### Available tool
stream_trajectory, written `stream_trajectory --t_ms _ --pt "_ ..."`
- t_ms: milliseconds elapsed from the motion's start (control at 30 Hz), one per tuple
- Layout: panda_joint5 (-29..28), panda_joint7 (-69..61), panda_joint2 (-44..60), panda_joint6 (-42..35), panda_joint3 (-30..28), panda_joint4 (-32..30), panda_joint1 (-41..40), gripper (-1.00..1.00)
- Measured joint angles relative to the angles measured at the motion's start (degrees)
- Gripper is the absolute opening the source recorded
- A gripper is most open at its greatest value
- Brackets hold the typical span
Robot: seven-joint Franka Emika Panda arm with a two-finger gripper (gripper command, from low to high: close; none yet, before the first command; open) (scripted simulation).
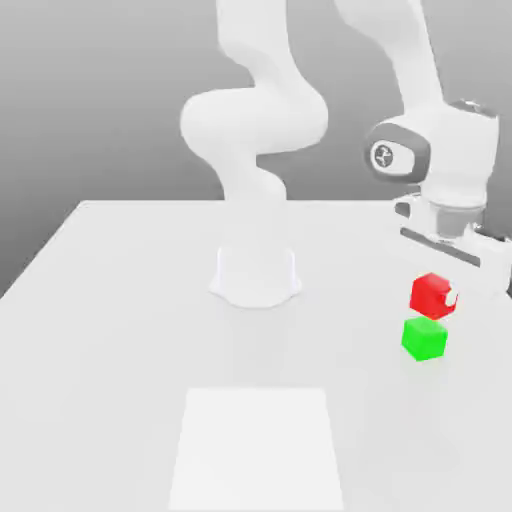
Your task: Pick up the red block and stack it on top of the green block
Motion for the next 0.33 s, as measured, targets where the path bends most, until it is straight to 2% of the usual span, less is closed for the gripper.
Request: stream_trajectory --t_ms 233,333 --pt "-10.16 7.10 5.40 4.10 0.46 -0.03 -3.51 -1.00" --pt "-15.78 11.10 7.80 5.67 -1.32 0.04 -3.26 -1.00"
